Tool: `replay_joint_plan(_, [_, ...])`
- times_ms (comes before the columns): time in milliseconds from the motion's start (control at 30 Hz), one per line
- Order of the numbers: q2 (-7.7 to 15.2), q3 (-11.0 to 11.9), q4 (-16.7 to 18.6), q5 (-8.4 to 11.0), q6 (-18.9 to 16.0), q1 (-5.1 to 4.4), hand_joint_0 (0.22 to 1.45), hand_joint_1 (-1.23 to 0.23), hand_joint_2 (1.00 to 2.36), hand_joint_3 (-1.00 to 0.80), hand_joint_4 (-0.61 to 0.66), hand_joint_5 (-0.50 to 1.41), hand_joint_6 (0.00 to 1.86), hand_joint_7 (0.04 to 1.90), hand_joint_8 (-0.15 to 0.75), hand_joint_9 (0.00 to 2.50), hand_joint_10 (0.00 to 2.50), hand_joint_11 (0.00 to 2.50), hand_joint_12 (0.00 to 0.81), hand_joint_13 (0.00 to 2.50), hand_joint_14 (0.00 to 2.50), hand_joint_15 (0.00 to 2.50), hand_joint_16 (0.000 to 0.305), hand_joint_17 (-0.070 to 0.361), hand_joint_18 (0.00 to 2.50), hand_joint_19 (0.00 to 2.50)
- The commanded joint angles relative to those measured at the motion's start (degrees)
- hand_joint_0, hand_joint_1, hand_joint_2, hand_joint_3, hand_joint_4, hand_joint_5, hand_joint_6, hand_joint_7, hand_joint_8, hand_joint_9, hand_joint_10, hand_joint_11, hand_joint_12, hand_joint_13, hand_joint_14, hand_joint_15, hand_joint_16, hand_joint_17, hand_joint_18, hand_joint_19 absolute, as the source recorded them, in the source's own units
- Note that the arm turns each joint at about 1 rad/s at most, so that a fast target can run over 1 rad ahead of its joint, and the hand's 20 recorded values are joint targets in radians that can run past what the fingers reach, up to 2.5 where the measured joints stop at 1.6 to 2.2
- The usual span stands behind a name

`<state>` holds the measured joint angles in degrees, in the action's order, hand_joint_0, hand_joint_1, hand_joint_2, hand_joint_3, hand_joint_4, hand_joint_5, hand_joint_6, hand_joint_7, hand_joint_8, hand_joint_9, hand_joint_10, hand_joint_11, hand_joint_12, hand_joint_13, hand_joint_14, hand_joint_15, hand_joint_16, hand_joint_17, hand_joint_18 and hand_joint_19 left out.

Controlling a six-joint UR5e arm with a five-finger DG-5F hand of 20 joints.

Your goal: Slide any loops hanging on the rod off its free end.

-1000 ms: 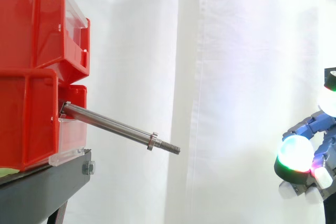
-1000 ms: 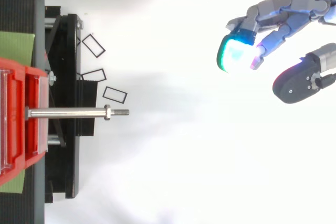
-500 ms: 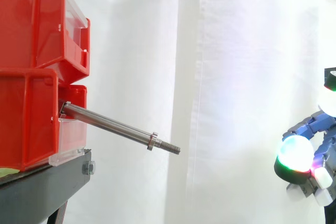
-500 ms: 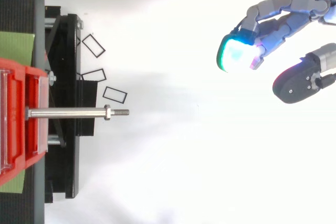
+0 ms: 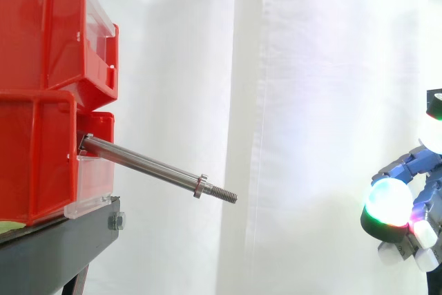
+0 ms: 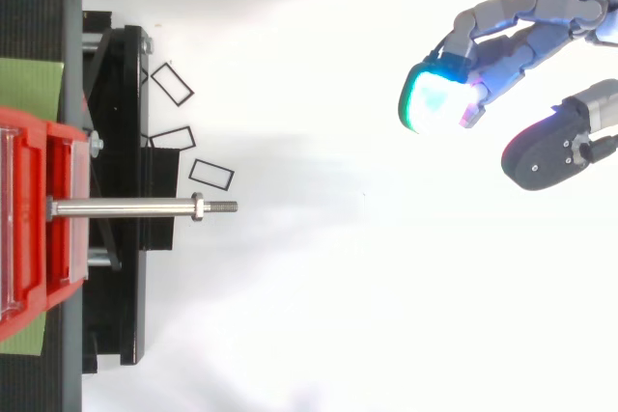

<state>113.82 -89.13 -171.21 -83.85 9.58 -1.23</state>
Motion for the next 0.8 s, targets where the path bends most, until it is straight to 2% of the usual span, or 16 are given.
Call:
replay_joint_plan(0, [0.0,0.01,0.0,0.0,0.09,0.0,0.58,-0.59,1.0,-0.48,0.27,-0.17,0.5,0.93,0.266,0.74,0.01,0.24,0.279,0.47,0.0,0.01,0.038,0.086,0.49,0.34])
replay_joint_plan(333, [0.0,0.01,0.0,0.0,0.0,0.0,0.58,-0.59,1.0,-0.48,0.27,-0.17,0.5,0.93,0.268,0.73,0.01,0.23,0.278,0.47,0.0,0.01,0.038,0.086,0.49,0.35])
replay_joint_plan(433, [0.0,0.01,0.0,0.0,0.0,0.0,0.58,-0.59,1.0,-0.48,0.26,-0.17,0.5,0.93,0.259,0.71,0.01,0.21,0.24,0.41,0.0,0.0,0.038,0.085,0.48,0.34])
replay_joint_plan(767, [0.0,0.01,0.0,0.0,0.0,0.0,0.58,-0.6,1.0,-0.48,0.26,-0.17,0.5,0.93,0.248,0.69,0.01,0.21,0.21,0.36,0.0,0.0,0.034,0.078,0.42,0.32])
